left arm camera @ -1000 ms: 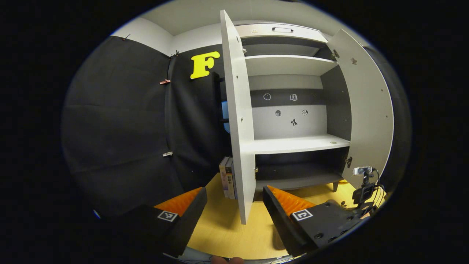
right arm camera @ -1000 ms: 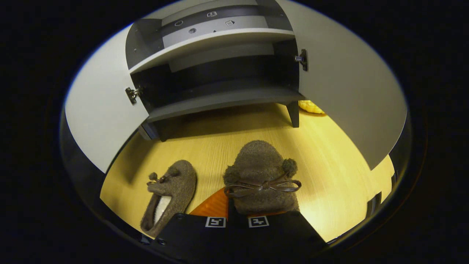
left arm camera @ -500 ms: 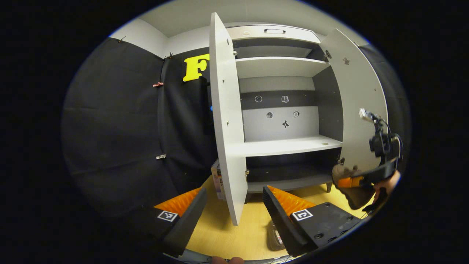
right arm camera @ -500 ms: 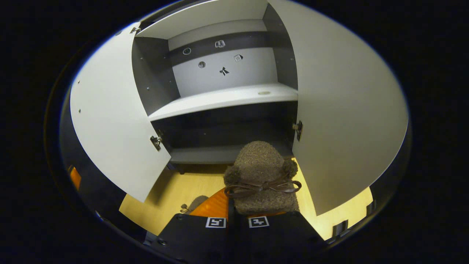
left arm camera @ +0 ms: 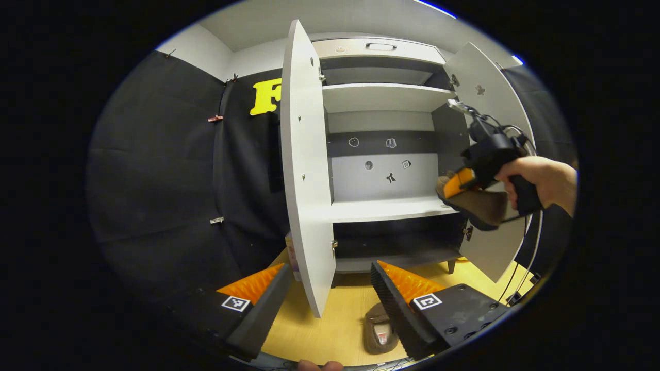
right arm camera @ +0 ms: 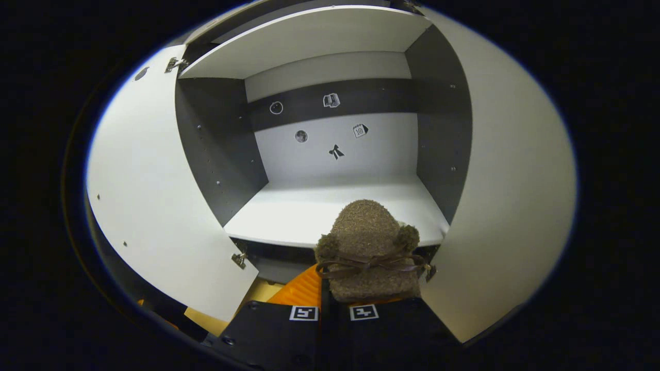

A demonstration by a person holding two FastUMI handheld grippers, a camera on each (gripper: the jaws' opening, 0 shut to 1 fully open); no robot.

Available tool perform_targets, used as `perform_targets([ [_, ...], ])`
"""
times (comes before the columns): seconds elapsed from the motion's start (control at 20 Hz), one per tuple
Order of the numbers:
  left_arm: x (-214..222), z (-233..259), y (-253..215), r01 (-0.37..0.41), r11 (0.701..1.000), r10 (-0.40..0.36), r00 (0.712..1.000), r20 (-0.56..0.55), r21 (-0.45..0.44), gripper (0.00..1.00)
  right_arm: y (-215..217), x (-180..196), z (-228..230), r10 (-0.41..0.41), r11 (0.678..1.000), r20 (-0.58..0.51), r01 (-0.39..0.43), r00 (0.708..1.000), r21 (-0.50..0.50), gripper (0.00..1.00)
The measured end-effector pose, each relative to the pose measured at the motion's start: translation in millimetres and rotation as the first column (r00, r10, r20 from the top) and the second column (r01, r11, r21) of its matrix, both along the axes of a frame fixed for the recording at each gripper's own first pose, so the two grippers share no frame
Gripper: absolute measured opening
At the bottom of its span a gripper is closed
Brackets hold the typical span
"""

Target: Grab one shoe with the right hand and put it into the shoe cabinet, grab the other shoe with the left hand and put it into the shoe cabinet; then close the right door with the right hand and the left door with the left hand.

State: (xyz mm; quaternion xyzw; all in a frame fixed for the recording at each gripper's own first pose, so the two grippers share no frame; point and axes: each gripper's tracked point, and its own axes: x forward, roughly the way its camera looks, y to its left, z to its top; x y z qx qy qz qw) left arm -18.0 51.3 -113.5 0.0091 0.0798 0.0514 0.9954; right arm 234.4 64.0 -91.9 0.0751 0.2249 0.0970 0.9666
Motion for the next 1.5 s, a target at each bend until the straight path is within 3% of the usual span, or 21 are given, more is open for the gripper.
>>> perform_targets([
  [0.45,1.4,-11.6,3.4,-0.045,0.998,0.045,0.999,-0.023,-0.033,0.98,3.5,148.4,17.0,-0.053,0.999,0.044,0.054,0.998,-0.008,0.07],
  [0.8,6.6,-28.1,12.9,-0.101,0.994,0.099,0.993,-0.060,-0.037,0.98,-2.5,224.8,-23.5,-0.108,0.993,0.015,0.108,0.994,-0.036,0.07],
  [1.15,13.6,-35.9,14.8,-0.119,0.992,0.115,0.990,-0.083,-0.040,0.98,-11.7,246.8,-54.6,-0.164,0.986,-0.054,0.162,0.985,-0.041,0.08],
  [1.25,16.1,-37.9,14.0,-0.117,0.992,0.113,0.990,-0.087,-0.045,0.98,-11.2,244.2,-54.5,-0.163,0.986,-0.056,0.160,0.985,-0.053,0.16],
  [1.4,19.0,-38.4,11.0,-0.104,0.993,0.100,0.991,-0.086,-0.050,0.98,-6.4,233.7,-52.2,-0.147,0.989,-0.067,0.145,0.987,-0.034,0.19],
  [1.5,20.5,-39.3,9.3,-0.093,0.995,0.089,0.992,-0.084,-0.044,0.98,-1.4,224.1,-44.1,-0.126,0.992,-0.052,0.125,0.991,-0.025,0.34],
])
